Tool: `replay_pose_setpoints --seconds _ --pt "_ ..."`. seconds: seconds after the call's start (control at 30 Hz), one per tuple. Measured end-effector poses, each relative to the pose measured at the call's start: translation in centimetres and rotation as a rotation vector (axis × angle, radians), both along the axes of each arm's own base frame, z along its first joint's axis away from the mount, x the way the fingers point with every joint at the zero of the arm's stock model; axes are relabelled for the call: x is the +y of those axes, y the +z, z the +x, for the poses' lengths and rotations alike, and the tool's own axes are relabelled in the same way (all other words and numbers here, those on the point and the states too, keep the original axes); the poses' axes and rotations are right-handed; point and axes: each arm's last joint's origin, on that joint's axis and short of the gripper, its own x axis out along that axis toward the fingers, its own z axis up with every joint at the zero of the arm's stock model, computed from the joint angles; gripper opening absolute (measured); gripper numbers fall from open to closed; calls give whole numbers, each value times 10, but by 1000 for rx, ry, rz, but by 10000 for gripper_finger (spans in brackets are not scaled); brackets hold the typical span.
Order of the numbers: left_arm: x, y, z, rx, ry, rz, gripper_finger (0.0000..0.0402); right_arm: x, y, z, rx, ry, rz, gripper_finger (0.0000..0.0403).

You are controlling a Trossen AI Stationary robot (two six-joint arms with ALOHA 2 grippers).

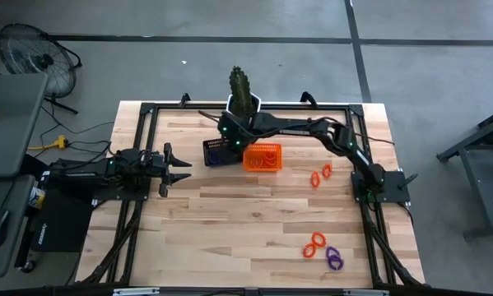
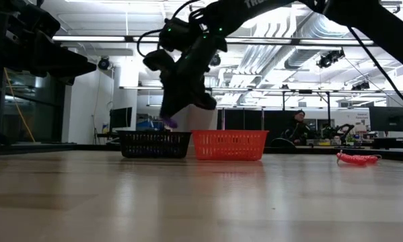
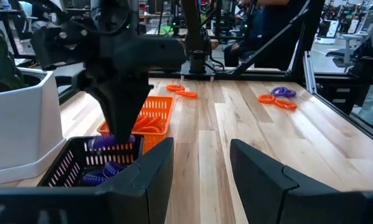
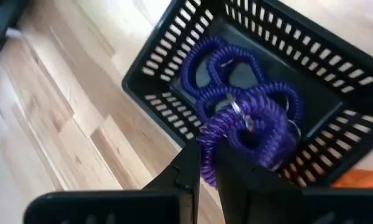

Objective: Sort spring keychains
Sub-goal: Put the purple spring keychain in the black bin, then put the orange spring keychain in the orange bin

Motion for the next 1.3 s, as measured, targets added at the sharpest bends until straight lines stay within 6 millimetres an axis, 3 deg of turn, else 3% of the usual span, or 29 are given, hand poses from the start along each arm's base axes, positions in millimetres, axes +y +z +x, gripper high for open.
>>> replay_pose_setpoints --seconds 0.6,0.9,1.17,1.3 --pt "0 0 0 0 0 0 156 -6 -8 -1 47 -256 -97 43" --pt "0 0 0 0 0 0 156 -3 -28 -2 38 -203 -45 78" --pt "0 0 0 -1 0 0 156 -3 -27 -2 29 -121 -58 124" --pt "0 0 0 0 0 0 156 2 -17 -4 9 -16 -84 137"
